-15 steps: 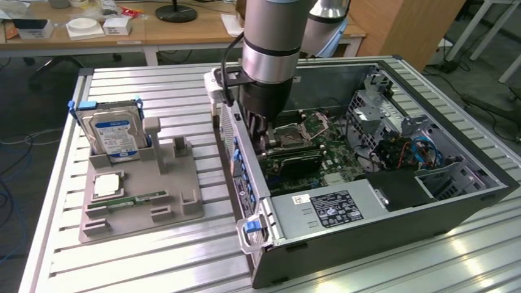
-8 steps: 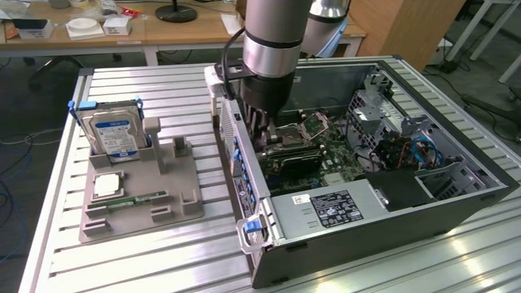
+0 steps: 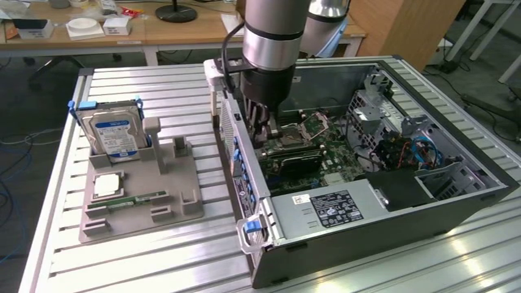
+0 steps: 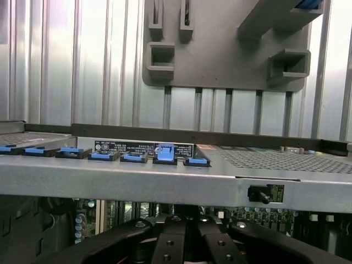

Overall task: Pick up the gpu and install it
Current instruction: 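Press down on the gpu until it lock into place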

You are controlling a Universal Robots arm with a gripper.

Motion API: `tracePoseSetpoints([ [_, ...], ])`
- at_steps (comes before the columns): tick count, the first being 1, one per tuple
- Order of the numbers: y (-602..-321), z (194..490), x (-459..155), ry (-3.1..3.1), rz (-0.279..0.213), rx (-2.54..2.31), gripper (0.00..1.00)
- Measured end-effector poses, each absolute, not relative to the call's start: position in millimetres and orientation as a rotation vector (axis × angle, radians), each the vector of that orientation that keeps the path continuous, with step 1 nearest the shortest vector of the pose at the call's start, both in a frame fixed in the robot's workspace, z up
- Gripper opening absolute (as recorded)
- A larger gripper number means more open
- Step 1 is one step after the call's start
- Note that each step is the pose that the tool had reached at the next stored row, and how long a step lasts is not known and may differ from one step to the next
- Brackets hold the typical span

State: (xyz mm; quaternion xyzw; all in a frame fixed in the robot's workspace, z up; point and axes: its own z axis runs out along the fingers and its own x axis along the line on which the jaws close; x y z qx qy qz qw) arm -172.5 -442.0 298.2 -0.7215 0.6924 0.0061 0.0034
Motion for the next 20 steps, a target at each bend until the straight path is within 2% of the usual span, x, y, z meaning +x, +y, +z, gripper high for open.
tracePoseSetpoints([
  [20, -442.7, 298.3, -174.0, 2.171, 0.019, -2.262, 0.1],
])
